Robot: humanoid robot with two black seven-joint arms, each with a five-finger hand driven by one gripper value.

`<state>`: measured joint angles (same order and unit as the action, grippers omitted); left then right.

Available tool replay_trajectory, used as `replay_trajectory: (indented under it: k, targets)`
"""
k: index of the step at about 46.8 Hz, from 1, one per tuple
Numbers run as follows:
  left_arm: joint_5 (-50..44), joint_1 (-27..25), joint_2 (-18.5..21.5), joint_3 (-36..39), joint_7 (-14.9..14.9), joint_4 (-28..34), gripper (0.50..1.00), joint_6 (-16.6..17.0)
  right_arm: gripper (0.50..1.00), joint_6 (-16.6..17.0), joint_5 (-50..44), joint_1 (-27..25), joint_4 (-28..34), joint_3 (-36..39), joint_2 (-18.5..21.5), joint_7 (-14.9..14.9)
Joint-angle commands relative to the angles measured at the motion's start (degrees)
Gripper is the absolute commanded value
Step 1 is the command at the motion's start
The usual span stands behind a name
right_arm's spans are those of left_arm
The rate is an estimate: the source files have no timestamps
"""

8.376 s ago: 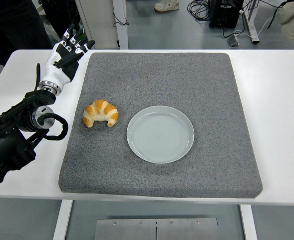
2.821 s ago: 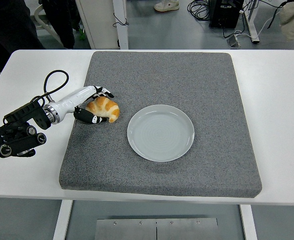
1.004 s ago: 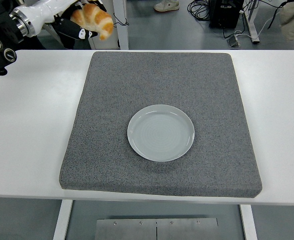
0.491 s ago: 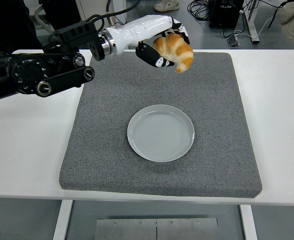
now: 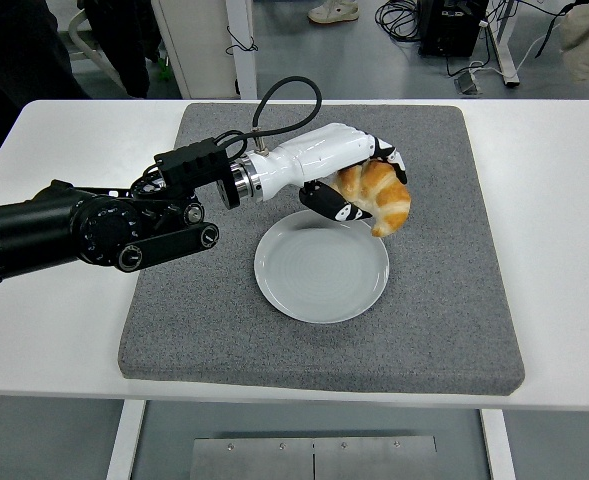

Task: Place the bread on the plate

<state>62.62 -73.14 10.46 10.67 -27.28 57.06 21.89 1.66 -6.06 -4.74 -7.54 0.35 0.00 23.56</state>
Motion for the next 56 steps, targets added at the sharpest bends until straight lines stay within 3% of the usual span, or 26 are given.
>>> replay_trajectory:
  k: [1,17,56]
  targets:
    - [1.8,2.2,0.0,0.1,-0.7,0.0,0.500,0.9,1.000,0.0,0.0,0.1,0.0,0.1,0.0,0.0]
    - [2.6,7.8,0.1,0.4,-1.4,-0.5,0.500,3.5,1.000,0.0,0.0,0.0,0.0,0.0,0.0,0.0]
    - [1.5,11.8,0.6,1.9,-2.0,-4.3,0.500,3.7,1.000,0.0,0.0,0.0,-0.1,0.0,0.0,0.0]
